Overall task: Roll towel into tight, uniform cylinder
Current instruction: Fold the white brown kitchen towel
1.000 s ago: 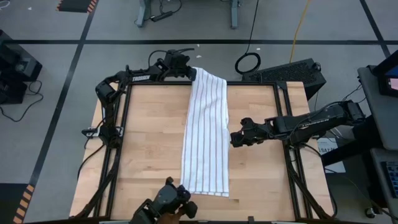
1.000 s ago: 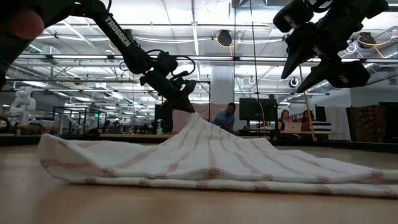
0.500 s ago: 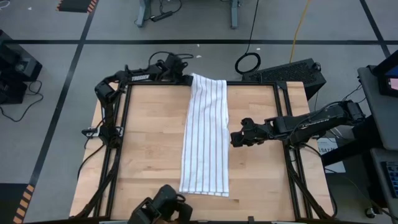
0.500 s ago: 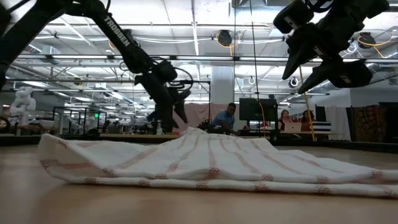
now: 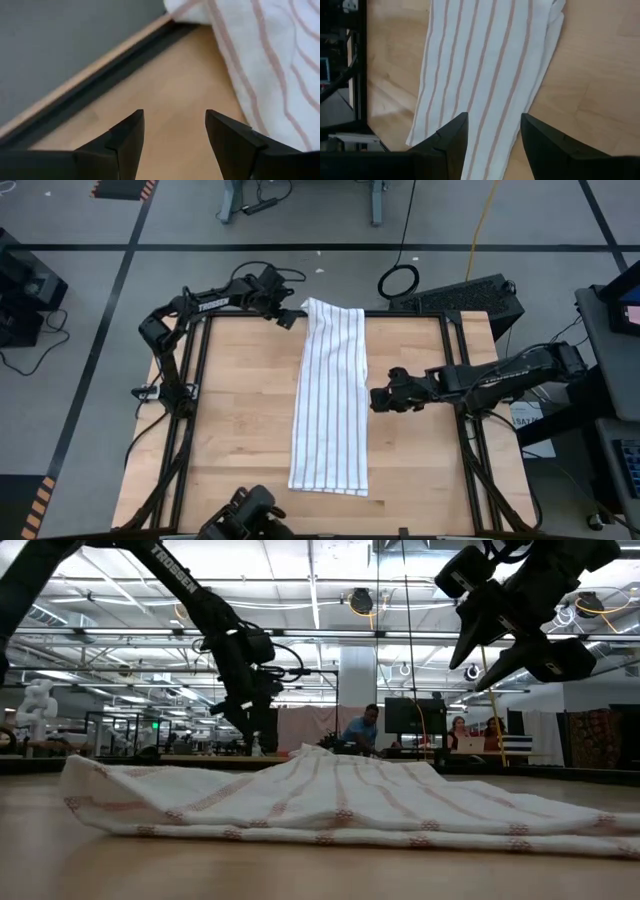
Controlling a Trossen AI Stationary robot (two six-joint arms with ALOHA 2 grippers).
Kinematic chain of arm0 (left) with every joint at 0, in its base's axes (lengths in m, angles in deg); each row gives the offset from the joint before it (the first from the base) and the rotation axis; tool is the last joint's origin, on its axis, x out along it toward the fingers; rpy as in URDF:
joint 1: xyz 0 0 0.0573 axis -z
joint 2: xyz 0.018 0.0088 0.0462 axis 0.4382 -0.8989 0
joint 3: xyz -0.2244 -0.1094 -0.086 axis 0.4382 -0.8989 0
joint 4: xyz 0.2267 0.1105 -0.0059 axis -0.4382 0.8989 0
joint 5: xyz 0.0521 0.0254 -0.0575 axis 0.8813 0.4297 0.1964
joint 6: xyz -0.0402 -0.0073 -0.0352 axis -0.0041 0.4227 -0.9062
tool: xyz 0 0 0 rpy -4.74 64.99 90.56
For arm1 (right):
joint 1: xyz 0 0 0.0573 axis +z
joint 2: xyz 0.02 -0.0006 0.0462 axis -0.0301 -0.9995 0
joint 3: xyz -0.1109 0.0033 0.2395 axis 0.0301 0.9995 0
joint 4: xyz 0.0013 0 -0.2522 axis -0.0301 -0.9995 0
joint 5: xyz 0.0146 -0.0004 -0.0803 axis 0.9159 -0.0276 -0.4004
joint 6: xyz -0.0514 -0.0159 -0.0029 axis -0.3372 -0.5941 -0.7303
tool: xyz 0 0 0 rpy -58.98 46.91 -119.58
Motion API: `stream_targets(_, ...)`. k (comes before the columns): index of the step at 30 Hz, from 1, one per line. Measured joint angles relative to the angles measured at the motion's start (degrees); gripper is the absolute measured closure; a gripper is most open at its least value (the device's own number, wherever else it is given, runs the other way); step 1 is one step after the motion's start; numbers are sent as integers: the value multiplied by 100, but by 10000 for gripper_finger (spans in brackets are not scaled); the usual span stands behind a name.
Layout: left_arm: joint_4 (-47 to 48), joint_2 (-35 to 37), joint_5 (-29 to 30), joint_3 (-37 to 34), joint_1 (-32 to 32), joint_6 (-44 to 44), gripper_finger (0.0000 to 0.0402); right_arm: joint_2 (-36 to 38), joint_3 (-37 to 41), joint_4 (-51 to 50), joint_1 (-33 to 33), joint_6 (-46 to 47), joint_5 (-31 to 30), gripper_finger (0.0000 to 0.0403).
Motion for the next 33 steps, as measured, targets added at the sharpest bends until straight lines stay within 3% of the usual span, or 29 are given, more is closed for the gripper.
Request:
stream_targets(5, 316, 13, -1326, 0, -46, -470, 187, 0, 0, -1, -350, 342, -4, 232)
stream_targets(7, 410, 15, -1595, 0, 20, -563, 187, 0, 0, 16, -562, 591, -2, 232)
stream_targets(10, 553, 13, -1650, -2, 208, -515, 187, 0, 0, 175, -1022, 542, -21, 232)
stream_targets(17, 527, 13, -1800, -4, 574, -572, 187, -273, 0, 351, -2413, -665, 218, 232)
stream_targets(23, -101, 70, -2451, -4, 483, -1554, 187, -1086, -4, 984, -3320, -1534, 686, 232)
stream_targets(28, -576, 85, -2190, -6, 382, -1649, 187, -1949, -4, 2007, -3791, -1713, 956, 232)
stream_targets(33, -636, 72, -2078, -7, 216, -1939, 187, -2544, -312, 2160, -4124, -1997, 960, 232)
